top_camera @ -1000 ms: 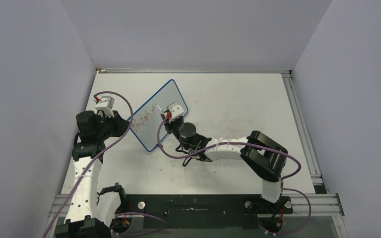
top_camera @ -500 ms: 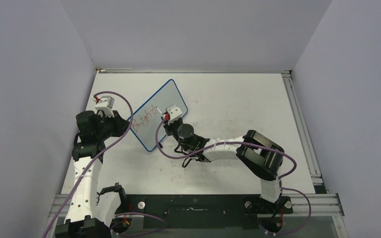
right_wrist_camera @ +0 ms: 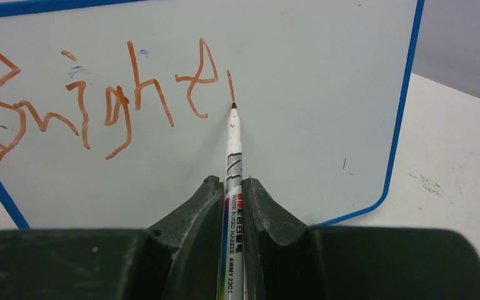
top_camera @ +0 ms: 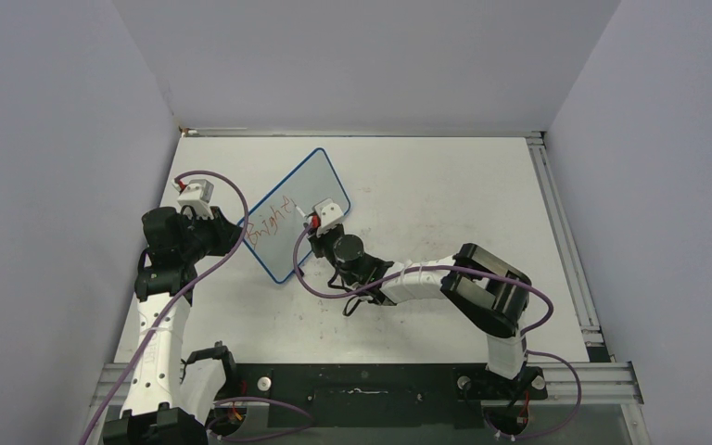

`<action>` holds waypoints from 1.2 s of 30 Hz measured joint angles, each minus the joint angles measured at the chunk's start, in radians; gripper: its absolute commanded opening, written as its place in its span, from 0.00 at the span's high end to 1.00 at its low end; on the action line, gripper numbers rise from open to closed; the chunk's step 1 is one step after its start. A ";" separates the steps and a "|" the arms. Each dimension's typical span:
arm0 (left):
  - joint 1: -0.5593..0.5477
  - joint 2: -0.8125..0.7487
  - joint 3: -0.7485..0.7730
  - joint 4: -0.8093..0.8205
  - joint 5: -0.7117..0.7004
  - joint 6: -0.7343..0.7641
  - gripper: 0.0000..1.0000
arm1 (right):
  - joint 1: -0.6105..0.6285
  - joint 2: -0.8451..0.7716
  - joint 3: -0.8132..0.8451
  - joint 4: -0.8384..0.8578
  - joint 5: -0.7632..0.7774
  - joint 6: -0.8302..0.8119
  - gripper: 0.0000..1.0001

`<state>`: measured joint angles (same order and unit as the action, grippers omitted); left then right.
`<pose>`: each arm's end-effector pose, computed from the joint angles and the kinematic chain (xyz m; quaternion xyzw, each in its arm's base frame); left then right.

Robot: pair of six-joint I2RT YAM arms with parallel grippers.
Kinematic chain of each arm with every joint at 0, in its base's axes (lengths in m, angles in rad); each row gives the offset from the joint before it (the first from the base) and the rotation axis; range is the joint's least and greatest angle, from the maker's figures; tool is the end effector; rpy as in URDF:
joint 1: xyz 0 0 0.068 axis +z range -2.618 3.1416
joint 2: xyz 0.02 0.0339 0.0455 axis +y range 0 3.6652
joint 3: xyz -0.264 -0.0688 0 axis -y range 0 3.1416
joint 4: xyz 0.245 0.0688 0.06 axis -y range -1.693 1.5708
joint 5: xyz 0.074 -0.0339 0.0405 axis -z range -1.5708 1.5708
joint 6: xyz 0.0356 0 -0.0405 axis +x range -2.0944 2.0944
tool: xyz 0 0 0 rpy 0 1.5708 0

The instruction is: Write a sentence on the whiteboard

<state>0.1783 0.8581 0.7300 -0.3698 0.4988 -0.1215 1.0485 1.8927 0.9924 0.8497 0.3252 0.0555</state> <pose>0.1905 0.0170 0.2912 0.0003 0.8424 -0.1980 0.5011 0.2146 0.3500 0.2038 -0.2426 0.6820 0.2566 0.6404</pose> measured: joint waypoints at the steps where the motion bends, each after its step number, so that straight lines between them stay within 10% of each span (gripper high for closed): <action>1: 0.000 0.000 0.000 0.000 0.000 0.000 1.00 | 0.000 0.000 0.000 0.000 0.000 0.001 0.95; 36: 0.000 0.000 0.000 0.000 0.000 0.000 1.00 | -0.011 0.004 0.057 -0.008 0.011 -0.021 0.95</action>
<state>0.1783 0.8581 0.7300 -0.3698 0.4988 -0.1215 1.0374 1.8965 1.0492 0.8413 0.3363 0.0345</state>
